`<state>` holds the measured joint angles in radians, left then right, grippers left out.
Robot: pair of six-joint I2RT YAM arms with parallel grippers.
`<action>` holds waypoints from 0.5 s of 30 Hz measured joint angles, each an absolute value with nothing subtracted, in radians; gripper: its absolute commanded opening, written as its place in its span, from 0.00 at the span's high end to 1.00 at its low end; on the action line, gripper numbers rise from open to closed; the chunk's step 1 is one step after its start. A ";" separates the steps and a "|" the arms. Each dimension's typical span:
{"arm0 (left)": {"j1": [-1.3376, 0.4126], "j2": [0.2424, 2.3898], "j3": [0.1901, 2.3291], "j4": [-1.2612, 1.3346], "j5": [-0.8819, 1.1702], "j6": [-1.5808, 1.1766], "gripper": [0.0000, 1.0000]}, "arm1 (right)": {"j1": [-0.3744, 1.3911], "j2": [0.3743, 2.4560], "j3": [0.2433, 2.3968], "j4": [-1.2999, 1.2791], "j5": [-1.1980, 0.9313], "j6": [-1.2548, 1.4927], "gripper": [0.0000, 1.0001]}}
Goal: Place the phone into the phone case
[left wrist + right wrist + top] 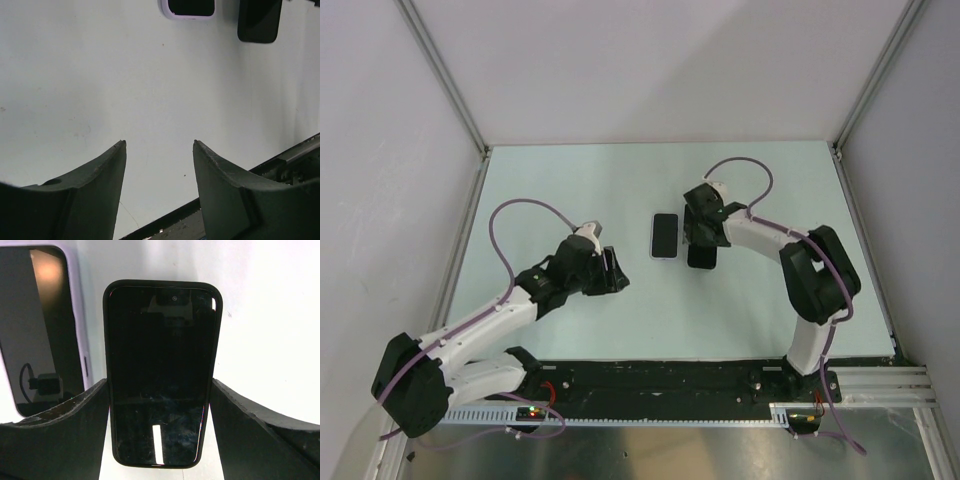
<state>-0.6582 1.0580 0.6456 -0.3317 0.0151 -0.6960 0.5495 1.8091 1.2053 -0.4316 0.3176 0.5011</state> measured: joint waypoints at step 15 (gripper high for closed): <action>-0.658 1.057 0.635 -0.332 0.011 -0.697 0.38 | 0.466 1.925 1.275 -0.420 0.246 0.389 0.25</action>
